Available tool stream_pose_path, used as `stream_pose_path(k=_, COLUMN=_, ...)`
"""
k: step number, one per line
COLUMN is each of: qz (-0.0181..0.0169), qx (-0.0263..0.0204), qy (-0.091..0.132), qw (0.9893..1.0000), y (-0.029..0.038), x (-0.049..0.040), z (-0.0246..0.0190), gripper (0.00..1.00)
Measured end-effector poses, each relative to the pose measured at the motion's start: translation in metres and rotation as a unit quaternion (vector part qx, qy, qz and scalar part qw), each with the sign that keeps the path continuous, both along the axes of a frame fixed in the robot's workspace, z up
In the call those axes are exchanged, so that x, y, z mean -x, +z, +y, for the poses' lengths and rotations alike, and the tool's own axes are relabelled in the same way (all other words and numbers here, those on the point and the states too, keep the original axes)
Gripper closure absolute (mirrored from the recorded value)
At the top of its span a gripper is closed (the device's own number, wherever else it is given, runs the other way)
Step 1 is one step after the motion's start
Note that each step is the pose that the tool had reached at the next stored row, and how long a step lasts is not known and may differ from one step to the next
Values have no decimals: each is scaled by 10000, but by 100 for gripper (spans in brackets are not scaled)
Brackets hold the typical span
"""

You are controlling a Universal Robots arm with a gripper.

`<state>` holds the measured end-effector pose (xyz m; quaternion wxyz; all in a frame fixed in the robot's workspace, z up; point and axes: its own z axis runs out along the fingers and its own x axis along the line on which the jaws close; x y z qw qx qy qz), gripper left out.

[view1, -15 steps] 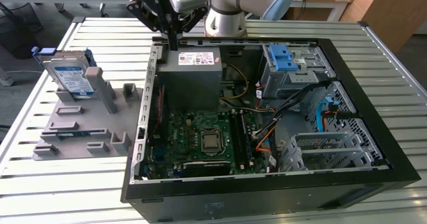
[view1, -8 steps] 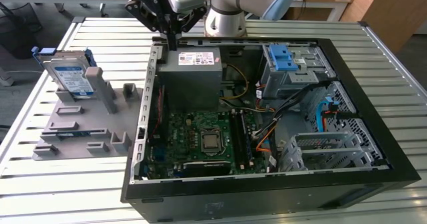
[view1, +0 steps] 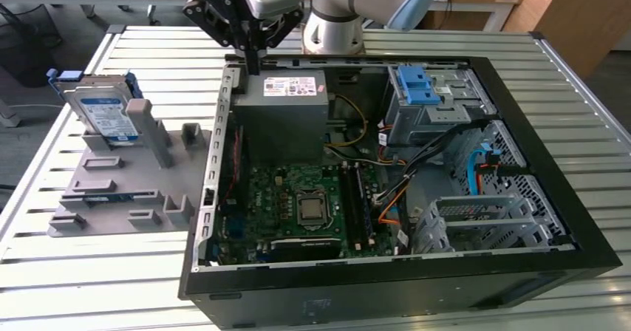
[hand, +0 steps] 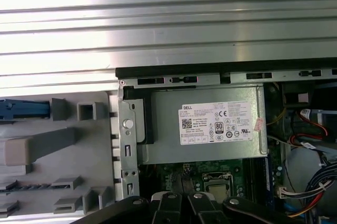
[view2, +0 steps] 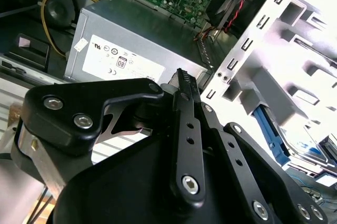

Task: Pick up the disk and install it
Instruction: 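Reach for the disk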

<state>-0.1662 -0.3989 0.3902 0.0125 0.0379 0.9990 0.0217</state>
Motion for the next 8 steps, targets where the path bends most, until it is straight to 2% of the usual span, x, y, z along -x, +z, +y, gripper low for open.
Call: stream_pose_path(k=8, qz=0, qx=0, qy=0, qw=10000, y=0, x=29, z=0, gripper=89)
